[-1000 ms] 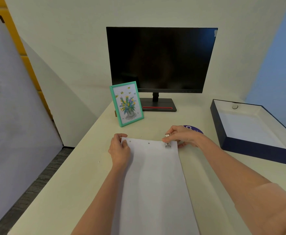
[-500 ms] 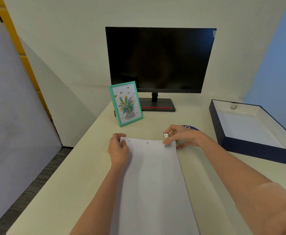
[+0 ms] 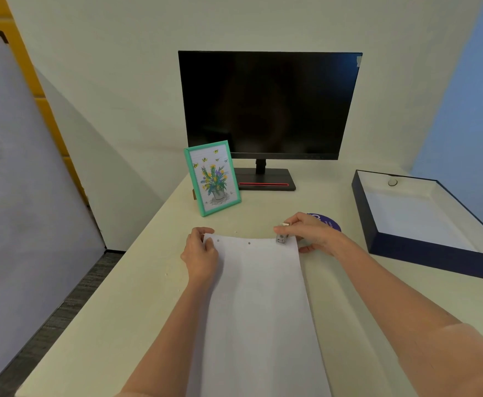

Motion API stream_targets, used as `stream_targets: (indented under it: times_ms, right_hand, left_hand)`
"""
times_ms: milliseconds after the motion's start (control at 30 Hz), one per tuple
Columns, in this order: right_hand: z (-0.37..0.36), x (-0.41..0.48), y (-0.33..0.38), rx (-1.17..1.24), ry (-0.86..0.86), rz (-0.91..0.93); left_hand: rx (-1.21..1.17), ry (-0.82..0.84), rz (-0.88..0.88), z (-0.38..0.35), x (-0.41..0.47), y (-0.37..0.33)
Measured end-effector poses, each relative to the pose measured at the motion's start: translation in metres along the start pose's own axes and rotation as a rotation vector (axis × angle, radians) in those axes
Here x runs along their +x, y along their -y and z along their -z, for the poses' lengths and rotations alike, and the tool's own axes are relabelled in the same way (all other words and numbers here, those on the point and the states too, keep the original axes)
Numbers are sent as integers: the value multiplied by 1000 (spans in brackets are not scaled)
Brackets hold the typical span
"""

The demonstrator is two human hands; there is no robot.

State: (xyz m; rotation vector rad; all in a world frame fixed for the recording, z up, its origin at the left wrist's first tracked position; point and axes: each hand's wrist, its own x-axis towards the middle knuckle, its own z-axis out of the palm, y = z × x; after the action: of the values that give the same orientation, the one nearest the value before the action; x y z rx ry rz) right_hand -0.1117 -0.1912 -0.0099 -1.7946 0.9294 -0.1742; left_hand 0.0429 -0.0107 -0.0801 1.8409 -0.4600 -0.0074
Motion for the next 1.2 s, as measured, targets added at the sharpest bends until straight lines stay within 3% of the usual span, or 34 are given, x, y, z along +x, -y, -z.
stream_targets:
  times_ms: [133, 200, 400, 533, 633, 700, 733, 833, 900, 1067, 1133, 1200]
  right_hand:
    - [5, -10, -7, 372, -222, 9]
    - [10, -20, -12, 405, -372, 12]
    - [18, -56, -49, -537, -485, -50]
    - [10, -66, -62, -773, -409, -150]
    - [-2, -70, -50, -924, -574, -37]
    - [-11, -72, -34, -811, -646, 184]
    - [-14, -72, -27, -627, -601, 236]
    - [-17, -79, -9, 64, -295, 122]
    - [-14, -81, -10, 326, -141, 63]
    - [-15, -95, -8, 575, -99, 49]
    - [-12, -102, -2, 649, -125, 103]
    - [-10, -113, 7, 640, -190, 168]
  left_hand:
    - [-8, 10, 11, 1, 0, 0]
    - [-16, 17, 16, 1, 1, -1]
    - [-45, 34, 43, 4, -3, -9]
    - [-129, 55, 74, 8, -3, -18]
    - [-182, 102, 54, 15, 0, -33]
    - [-223, 133, 61, 19, 3, -46]
    - [-246, 146, 65, 22, 3, -53]
    - [-324, 168, 71, 33, 1, -70]
    - [-366, 185, 60, 42, -2, -82]
    - [-471, 246, 115, 66, -3, -96]
    - [-492, 359, 224, 79, -8, -93]
    - [-325, 498, 221, 91, -19, -92]
